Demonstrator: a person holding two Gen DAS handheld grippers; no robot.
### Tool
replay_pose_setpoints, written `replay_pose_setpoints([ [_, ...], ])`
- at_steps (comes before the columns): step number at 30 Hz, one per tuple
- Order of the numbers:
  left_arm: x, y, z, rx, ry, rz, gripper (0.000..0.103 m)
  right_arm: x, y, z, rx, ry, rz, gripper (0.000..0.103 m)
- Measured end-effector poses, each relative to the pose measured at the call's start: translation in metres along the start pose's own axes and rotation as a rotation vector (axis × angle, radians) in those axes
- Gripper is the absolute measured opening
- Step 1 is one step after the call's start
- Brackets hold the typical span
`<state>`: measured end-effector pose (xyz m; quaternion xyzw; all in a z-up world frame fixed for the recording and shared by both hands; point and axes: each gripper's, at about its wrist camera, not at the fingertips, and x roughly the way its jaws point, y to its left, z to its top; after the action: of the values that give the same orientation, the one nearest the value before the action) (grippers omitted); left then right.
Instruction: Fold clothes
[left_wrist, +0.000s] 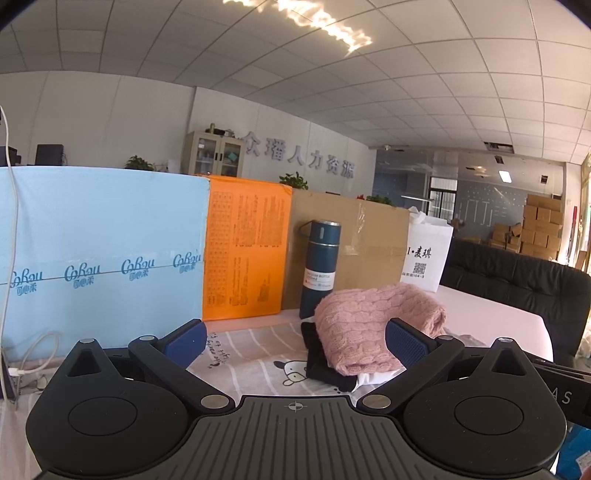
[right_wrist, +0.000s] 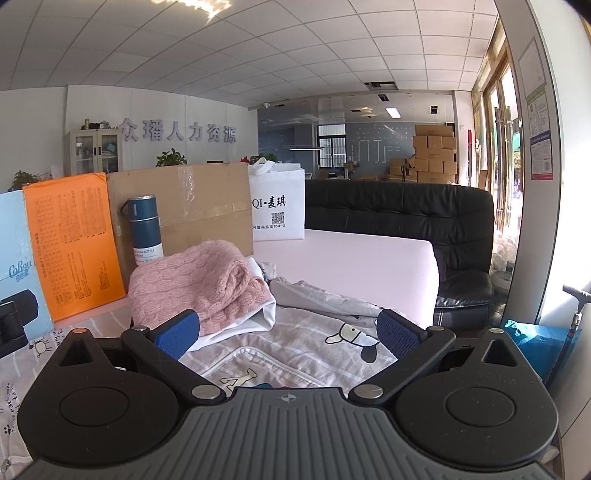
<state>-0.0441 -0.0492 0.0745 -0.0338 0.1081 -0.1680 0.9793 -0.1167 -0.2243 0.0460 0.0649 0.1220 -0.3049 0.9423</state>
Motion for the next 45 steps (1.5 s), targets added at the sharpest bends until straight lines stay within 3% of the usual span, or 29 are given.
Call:
replay_pose_setpoints([
  [45, 0.0004, -0.0016, -0.0033, 0.026, 0.011, -0.008, 0.103, 0.0030, 0.0028, -0.0047, -0.009, 0.015, -0.011, 0.103],
])
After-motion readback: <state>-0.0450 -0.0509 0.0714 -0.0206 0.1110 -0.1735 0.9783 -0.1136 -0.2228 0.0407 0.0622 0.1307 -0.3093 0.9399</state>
